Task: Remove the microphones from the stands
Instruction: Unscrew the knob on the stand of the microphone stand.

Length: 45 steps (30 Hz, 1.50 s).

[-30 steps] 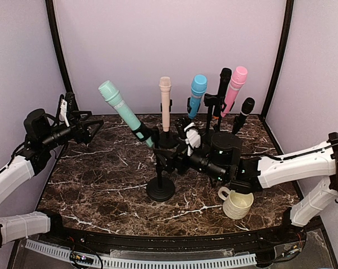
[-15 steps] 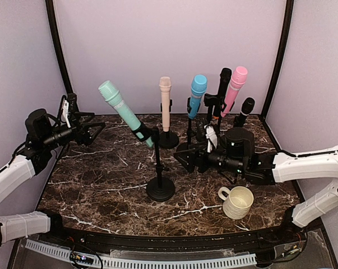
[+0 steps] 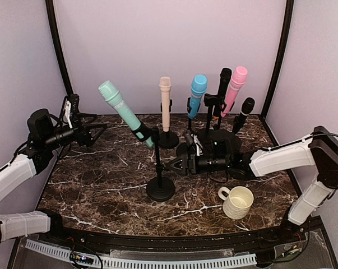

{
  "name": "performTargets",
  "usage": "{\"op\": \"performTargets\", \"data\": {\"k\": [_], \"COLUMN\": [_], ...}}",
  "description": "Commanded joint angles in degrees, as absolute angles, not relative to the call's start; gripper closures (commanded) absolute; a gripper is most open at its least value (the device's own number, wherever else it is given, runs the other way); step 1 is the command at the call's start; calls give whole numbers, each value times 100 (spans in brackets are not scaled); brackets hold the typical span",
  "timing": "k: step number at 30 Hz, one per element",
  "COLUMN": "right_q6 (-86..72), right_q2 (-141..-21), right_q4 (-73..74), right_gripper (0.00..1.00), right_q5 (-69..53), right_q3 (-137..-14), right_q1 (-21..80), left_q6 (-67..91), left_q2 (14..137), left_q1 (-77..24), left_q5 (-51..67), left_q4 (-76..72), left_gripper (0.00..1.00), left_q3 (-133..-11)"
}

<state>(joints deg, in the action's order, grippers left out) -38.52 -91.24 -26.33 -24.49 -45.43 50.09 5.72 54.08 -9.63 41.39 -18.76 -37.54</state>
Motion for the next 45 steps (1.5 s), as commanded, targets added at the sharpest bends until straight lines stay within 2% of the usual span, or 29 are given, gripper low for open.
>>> {"op": "performTargets", "data": {"k": [1, 20, 30, 39, 45], "right_q6": [-4342, -4525, -4570, -4555, -4483], "right_q2": [-9403, -10016, -10090, -10028, -9942], "right_q4": [-3439, -3942, -4085, -4085, -4052], "right_gripper": [26, 48, 57, 72, 76], "right_q5": [-3152, -3523, -3510, -3400, -3289], "right_q3": [-4712, -4802, -4830, -4702, -4646], "right_q1": [4976, 4966, 4966, 4970, 4977], "left_q6": [565, 536, 553, 556, 587], "left_q2": [5320, 5334, 5326, 5295, 5307], "left_q1": [-1001, -1011, -1012, -1011, -1011], "left_q5": [4171, 4053, 4052, 4034, 4053], "left_q4": [-2003, -1985, -1994, -1997, -2018], "left_gripper": [1, 1, 1, 1, 1], "left_q3": [-3806, -3796, -3797, -3788, -3779]}}
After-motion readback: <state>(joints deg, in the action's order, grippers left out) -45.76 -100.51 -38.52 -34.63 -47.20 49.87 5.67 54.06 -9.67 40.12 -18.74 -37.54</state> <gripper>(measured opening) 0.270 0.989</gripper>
